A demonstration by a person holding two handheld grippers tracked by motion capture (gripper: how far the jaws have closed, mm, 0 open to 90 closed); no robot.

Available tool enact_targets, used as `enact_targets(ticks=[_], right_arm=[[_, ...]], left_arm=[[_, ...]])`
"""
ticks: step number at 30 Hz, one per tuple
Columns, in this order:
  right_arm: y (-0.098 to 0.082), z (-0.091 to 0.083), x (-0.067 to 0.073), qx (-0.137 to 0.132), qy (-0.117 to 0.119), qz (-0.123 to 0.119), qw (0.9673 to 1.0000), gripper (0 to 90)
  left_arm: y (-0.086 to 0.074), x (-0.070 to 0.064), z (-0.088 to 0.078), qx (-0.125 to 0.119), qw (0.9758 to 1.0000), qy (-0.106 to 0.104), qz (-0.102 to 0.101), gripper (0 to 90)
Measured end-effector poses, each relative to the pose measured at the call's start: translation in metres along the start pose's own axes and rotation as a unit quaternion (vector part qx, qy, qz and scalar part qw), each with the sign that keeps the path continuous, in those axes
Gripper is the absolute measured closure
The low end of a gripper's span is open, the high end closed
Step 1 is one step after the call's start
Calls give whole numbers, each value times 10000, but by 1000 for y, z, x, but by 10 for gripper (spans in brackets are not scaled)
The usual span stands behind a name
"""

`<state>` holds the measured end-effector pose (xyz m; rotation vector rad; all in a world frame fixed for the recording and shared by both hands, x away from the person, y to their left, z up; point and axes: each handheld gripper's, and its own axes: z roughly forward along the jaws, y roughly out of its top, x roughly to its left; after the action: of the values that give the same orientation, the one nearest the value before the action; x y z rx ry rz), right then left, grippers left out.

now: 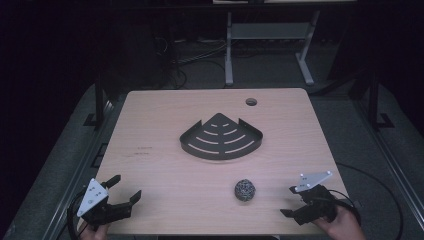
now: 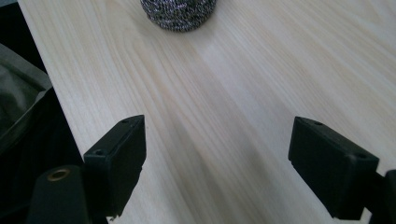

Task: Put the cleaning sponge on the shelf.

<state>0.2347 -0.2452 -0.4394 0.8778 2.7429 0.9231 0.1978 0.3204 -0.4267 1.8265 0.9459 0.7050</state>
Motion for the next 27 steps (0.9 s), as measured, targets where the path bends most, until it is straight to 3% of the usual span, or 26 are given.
enact_targets(ticks=[27], right_arm=[[34, 11, 6, 147, 204, -402, 9989, 187]], left_arm=[[0, 1, 0, 3, 10000, 31, 0, 133]])
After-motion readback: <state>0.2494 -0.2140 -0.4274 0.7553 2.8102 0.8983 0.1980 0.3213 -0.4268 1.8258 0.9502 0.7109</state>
